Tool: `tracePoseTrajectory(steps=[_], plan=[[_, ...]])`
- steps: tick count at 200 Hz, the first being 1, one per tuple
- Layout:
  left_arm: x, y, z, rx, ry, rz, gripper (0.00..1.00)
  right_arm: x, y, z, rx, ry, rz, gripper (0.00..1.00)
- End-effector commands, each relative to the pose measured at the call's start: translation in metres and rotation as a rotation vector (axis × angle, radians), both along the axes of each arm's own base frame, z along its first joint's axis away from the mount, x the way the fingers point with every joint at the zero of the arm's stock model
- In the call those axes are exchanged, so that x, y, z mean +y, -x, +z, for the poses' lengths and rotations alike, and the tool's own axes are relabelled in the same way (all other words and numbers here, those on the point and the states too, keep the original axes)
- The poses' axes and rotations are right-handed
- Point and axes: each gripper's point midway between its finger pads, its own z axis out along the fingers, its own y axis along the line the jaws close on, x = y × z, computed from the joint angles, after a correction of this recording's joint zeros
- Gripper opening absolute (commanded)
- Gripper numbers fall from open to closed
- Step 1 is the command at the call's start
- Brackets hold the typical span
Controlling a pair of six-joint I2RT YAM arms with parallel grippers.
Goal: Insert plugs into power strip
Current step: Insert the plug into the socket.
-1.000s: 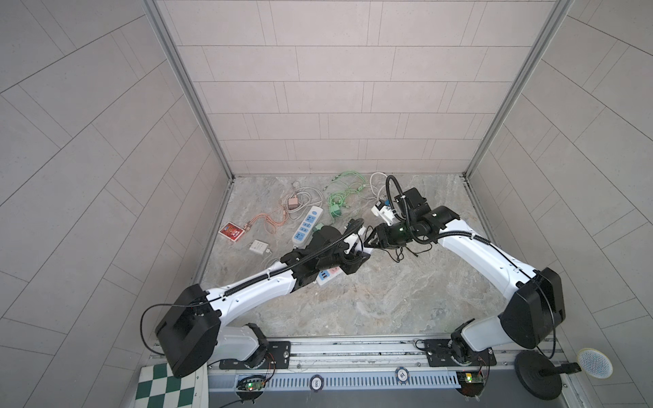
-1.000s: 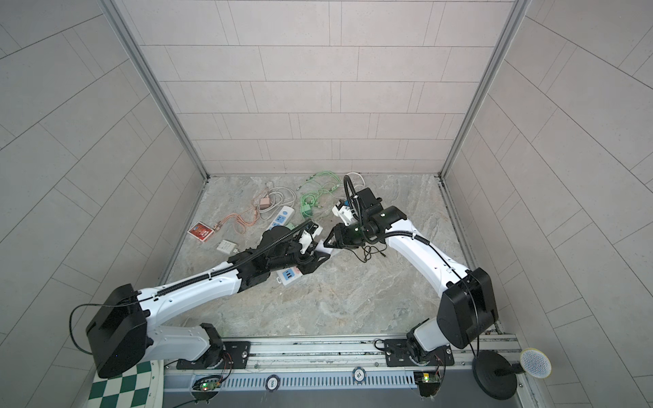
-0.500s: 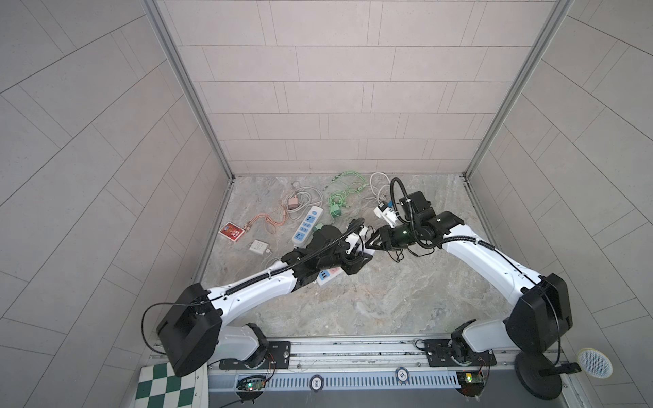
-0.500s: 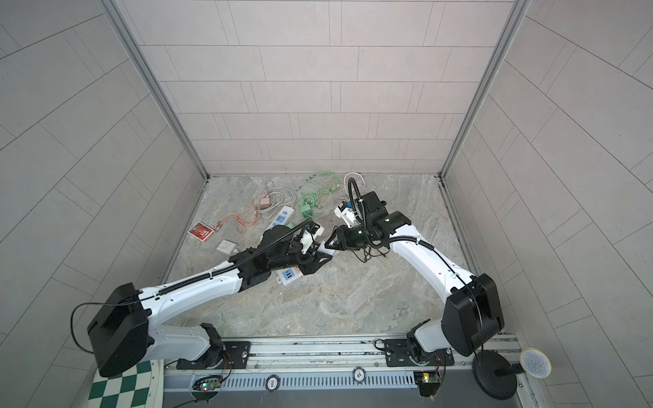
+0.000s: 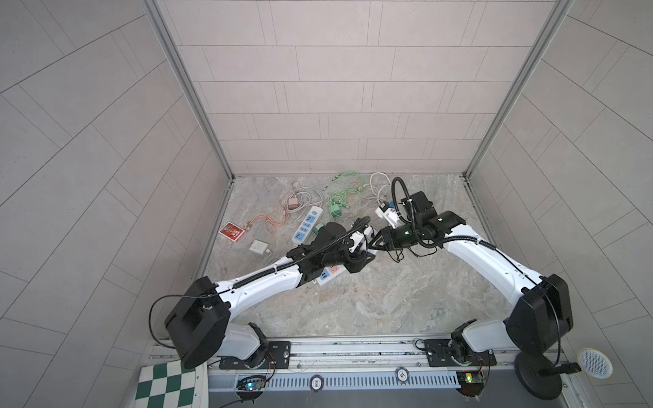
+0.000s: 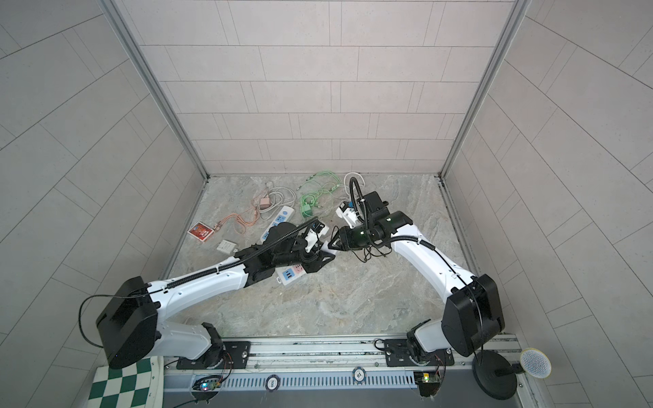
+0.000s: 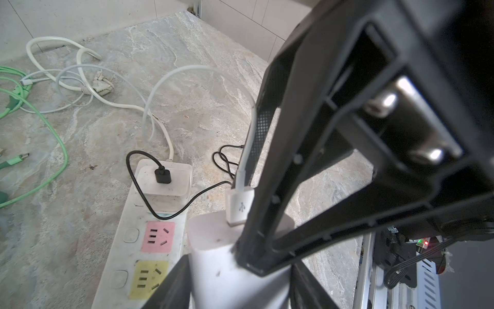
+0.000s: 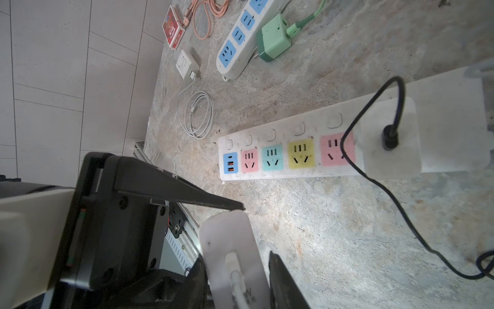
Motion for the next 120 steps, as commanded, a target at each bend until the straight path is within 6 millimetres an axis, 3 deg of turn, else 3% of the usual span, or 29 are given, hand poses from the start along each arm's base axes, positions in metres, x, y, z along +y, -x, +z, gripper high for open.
tracePoseTrajectory(steps=[1,77,120], plan=[[-0.023,-0.019,0.071,-0.19,0.169,-0.006,0.4,0.022,0.039,0.016,0.083,-0.12,0.142,0.4],[-0.021,-0.025,0.085,-0.242,0.178,-0.002,0.4,0.022,0.042,0.016,0.086,-0.125,0.143,0.42],[-0.022,-0.031,0.091,-0.225,0.235,0.001,0.4,0.031,0.043,0.03,0.088,-0.214,0.155,0.39]])
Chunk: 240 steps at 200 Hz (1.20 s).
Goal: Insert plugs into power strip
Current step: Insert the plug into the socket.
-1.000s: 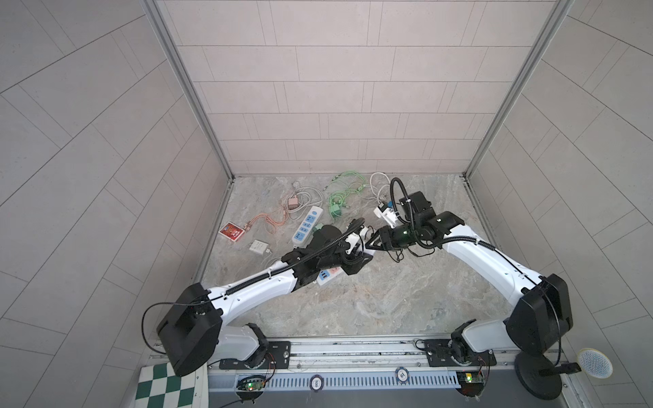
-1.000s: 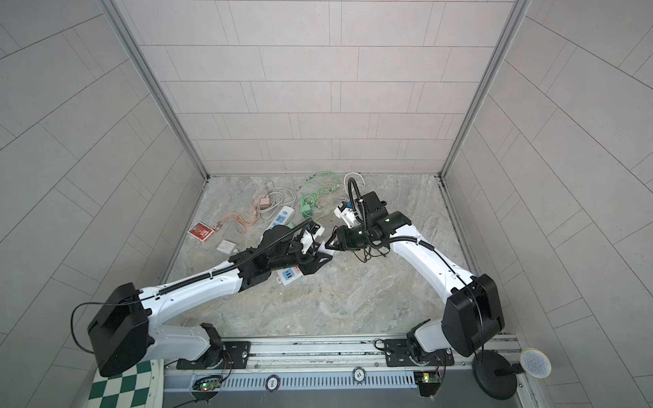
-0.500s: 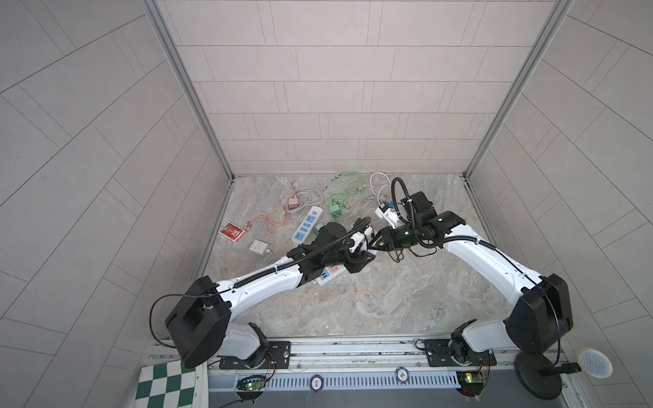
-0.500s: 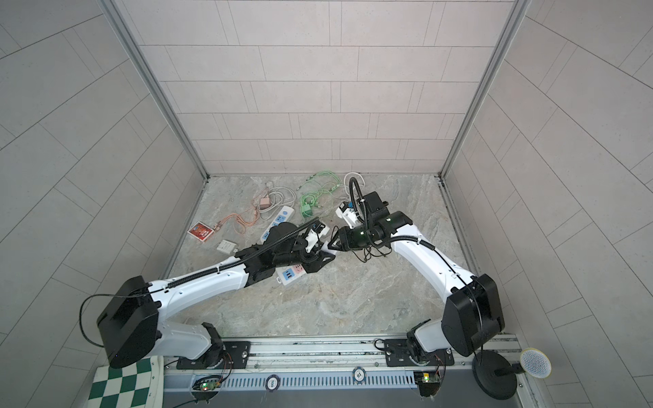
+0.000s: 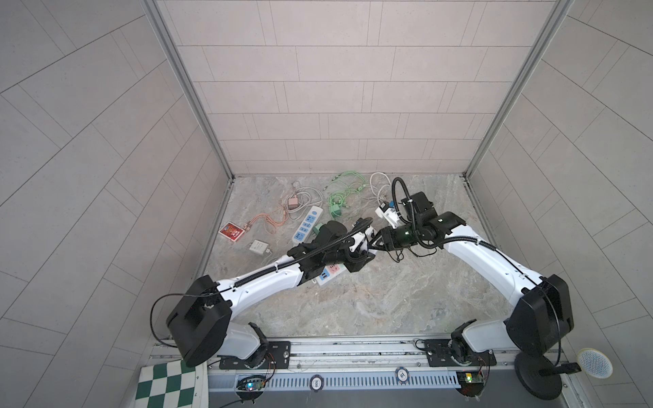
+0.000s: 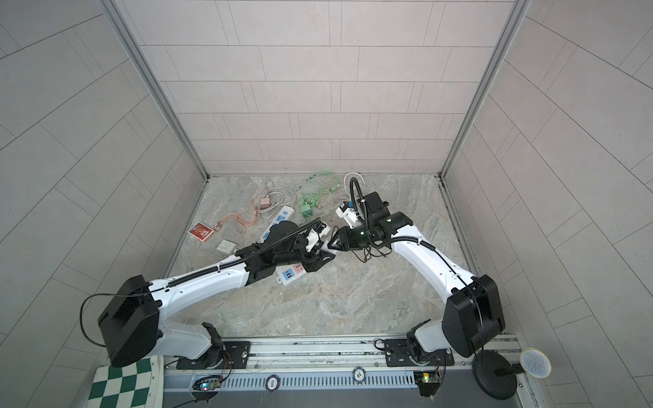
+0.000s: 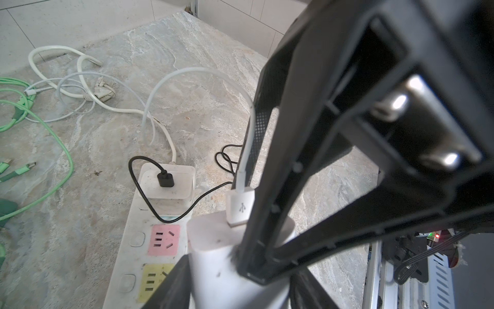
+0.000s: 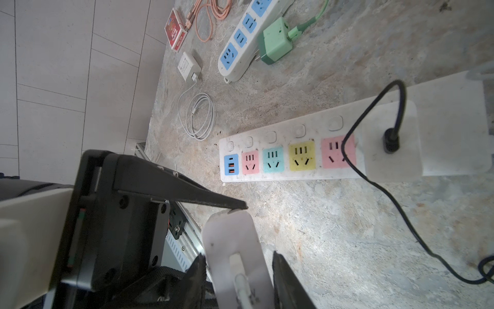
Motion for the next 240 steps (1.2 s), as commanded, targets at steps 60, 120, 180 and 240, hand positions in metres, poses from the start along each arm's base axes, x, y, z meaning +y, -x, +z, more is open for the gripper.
tracePoseTrajectory(steps=[60,120,180,240], plan=[[-0.024,-0.031,0.097,-0.157,0.385,-0.011,0.4,0.026,0.042,0.023,0.076,-0.181,0.133,0.41],[-0.004,-0.036,0.098,-0.169,0.371,0.026,0.4,-0.013,0.021,0.006,0.041,-0.015,-0.032,0.42],[-0.006,-0.033,0.091,-0.139,0.366,0.012,0.4,-0.008,0.013,0.022,0.018,-0.087,-0.033,0.4],[-0.007,-0.035,0.079,-0.111,0.35,0.018,0.49,0.004,0.007,0.02,0.017,-0.071,0.015,0.22]])
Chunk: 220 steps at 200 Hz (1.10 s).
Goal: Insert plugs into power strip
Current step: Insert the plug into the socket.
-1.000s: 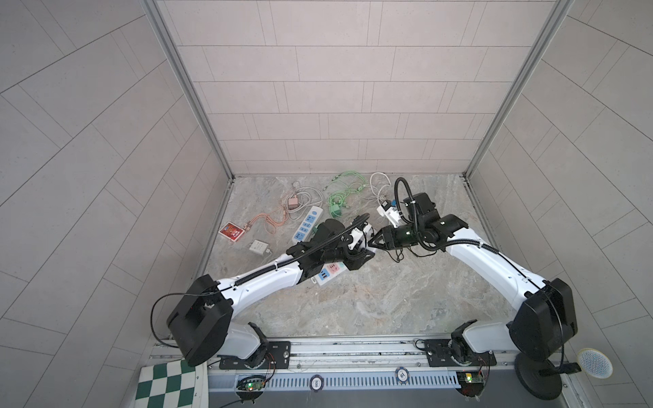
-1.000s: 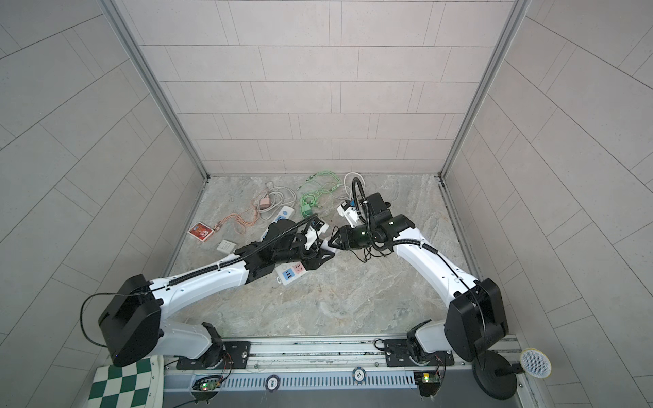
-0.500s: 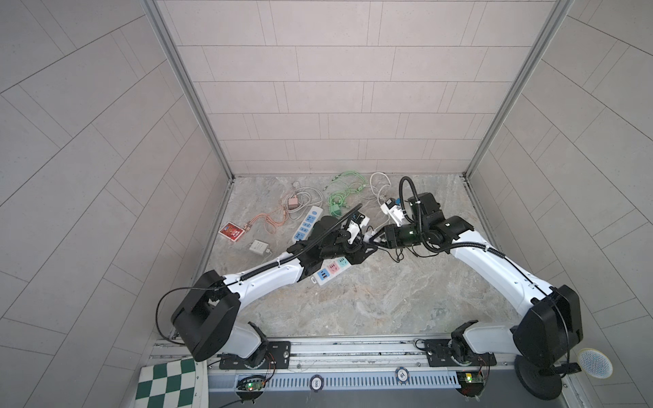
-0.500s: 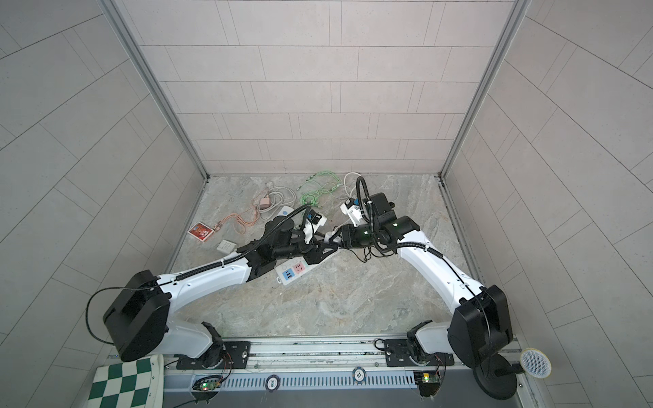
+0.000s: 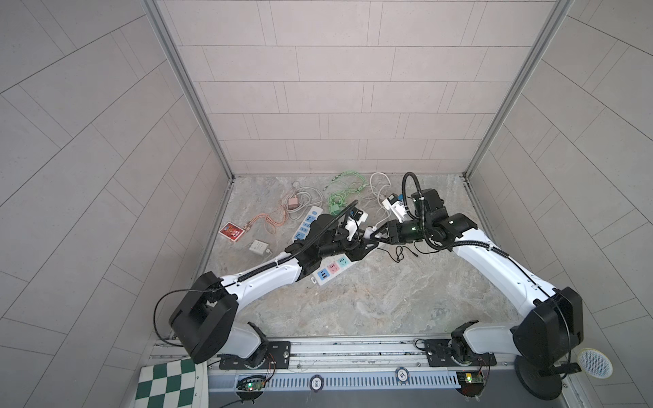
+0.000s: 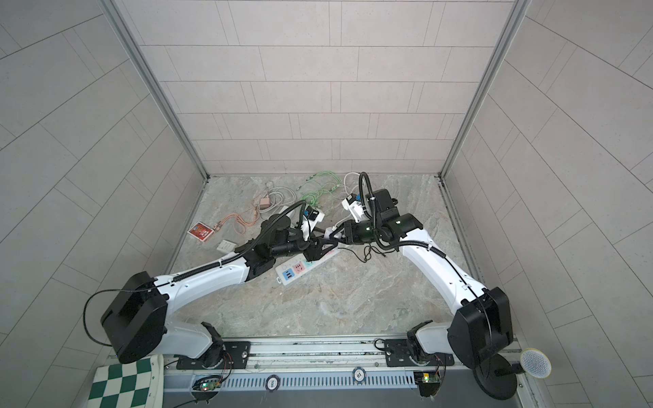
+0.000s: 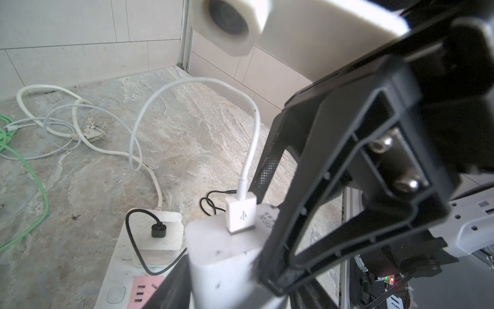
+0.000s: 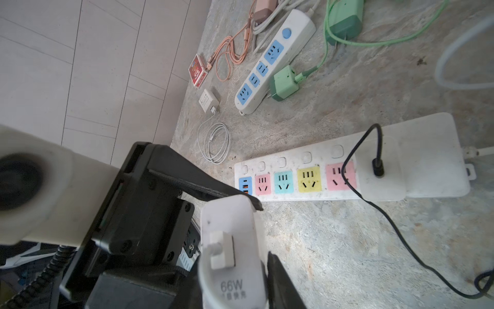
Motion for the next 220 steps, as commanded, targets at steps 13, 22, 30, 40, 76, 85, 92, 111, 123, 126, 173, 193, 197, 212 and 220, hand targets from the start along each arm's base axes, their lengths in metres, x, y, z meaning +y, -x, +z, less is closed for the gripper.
tracePoseTrajectory(steps=[13,22,30,40,76,85,92,111,123,126,173,193,197,212,220], plan=[[0.001,-0.012,0.044,-0.142,0.097,0.044,0.53,0.013,0.022,-0.017,0.091,0.034,0.081,0.15],[0.004,-0.013,0.043,-0.143,0.082,0.057,0.56,0.013,0.022,-0.022,0.09,0.065,0.075,0.1],[0.006,-0.014,0.04,-0.14,0.063,0.068,0.6,0.013,0.021,-0.025,0.091,0.084,0.069,0.08],[0.01,-0.017,0.035,-0.126,0.038,0.094,0.68,0.009,0.017,-0.028,0.083,0.119,0.047,0.06],[0.024,-0.019,0.024,-0.079,-0.012,0.139,0.82,0.001,-0.003,-0.029,0.002,0.191,-0.023,0.04],[0.029,-0.019,0.022,-0.073,-0.018,0.158,0.84,-0.001,-0.008,-0.03,-0.005,0.209,-0.041,0.04],[0.034,-0.019,0.021,-0.071,-0.025,0.173,0.86,-0.003,-0.013,-0.032,-0.009,0.229,-0.06,0.03],[0.048,-0.016,0.019,-0.066,-0.049,0.208,0.89,-0.006,-0.022,-0.039,-0.011,0.264,-0.089,0.03],[0.059,-0.016,0.016,-0.059,-0.064,0.241,0.9,-0.007,-0.028,-0.047,-0.009,0.286,-0.101,0.03],[0.062,-0.016,0.016,-0.058,-0.067,0.252,0.9,-0.007,-0.029,-0.048,-0.008,0.289,-0.103,0.03],[0.123,-0.023,-0.002,-0.009,-0.107,0.499,0.94,0.003,-0.038,-0.075,-0.06,0.396,-0.084,0.03],[0.135,-0.022,-0.014,0.016,-0.127,0.537,0.94,0.005,-0.043,-0.079,-0.109,0.442,-0.084,0.03],[0.136,-0.021,-0.015,0.021,-0.128,0.539,0.94,0.005,-0.044,-0.08,-0.114,0.443,-0.083,0.03],[0.138,-0.019,-0.019,0.031,-0.128,0.543,0.94,0.006,-0.048,-0.081,-0.13,0.453,-0.077,0.03],[0.14,-0.019,-0.02,0.034,-0.126,0.551,0.94,0.007,-0.048,-0.081,-0.143,0.46,-0.068,0.02]])
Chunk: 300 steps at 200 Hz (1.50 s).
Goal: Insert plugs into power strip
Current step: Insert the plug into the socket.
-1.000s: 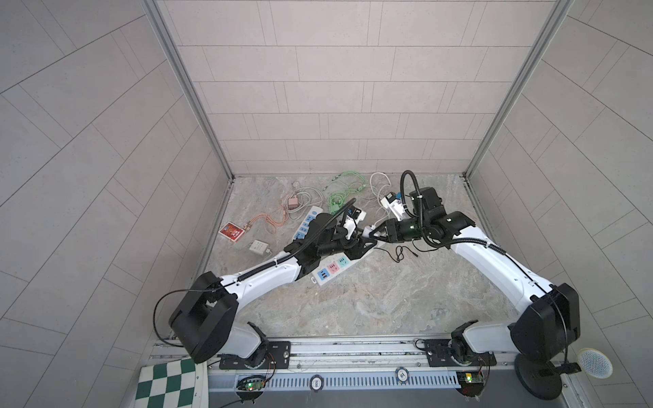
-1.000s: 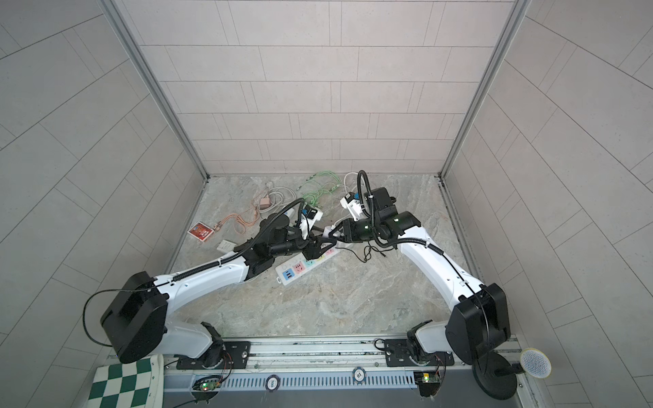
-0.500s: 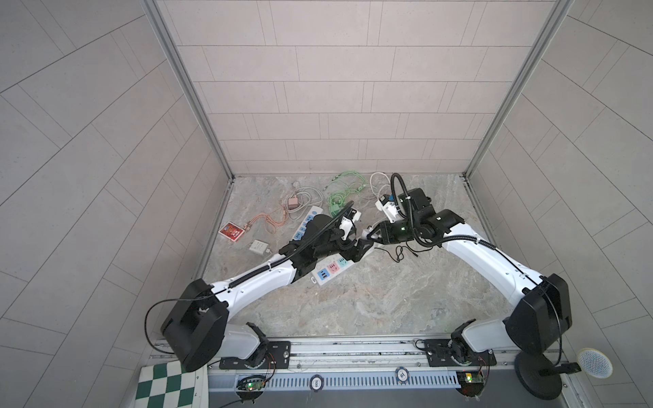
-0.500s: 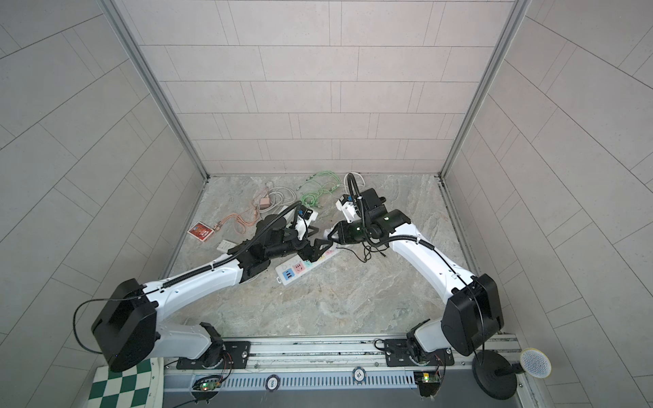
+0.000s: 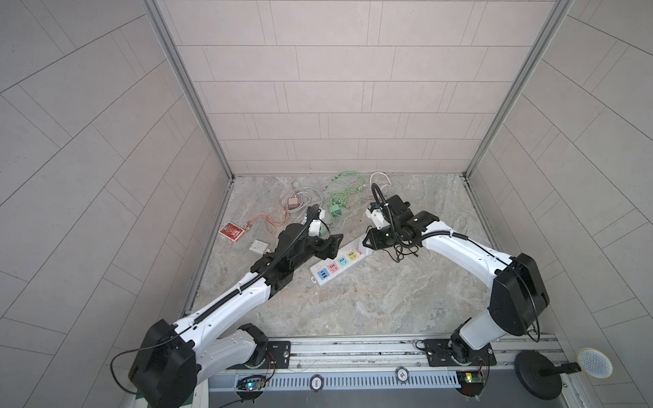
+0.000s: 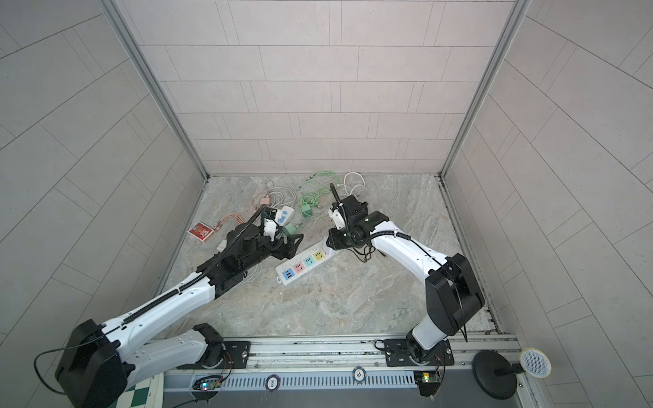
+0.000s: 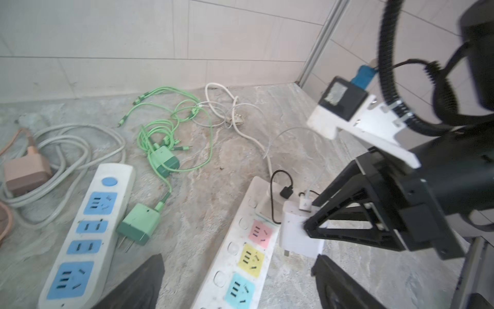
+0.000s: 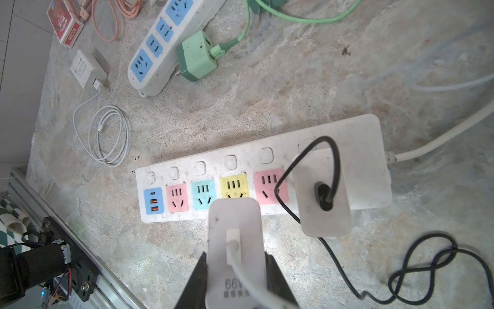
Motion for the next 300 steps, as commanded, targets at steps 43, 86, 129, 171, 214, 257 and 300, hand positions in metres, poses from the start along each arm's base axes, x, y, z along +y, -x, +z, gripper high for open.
tracePoseTrajectory(steps=[43,86,129,171,214,257,300], plan=[[0.017,0.0,-0.011,0.025,-0.006,0.078,0.94,0.003,-0.02,0.003,-0.186,0.101,0.016,0.02],[0.019,0.0,-0.016,0.038,0.006,0.093,0.94,0.006,-0.022,0.0,-0.243,0.103,0.016,0.02],[0.021,0.0,-0.02,0.047,0.017,0.107,0.94,0.007,-0.02,-0.014,-0.259,0.135,0.044,0.02],[0.019,0.0,-0.024,0.059,0.026,0.103,0.94,0.007,-0.024,-0.021,-0.301,0.158,0.046,0.03],[0.018,-0.001,-0.027,0.068,0.027,0.105,0.94,0.012,-0.027,-0.027,-0.32,0.158,0.065,0.02],[0.016,0.0,-0.028,0.077,0.045,0.099,0.94,0.013,-0.027,-0.033,-0.316,0.166,0.076,0.02],[0.019,0.002,-0.028,0.073,0.047,0.107,0.94,0.009,-0.022,-0.042,-0.307,0.192,0.081,0.02]])
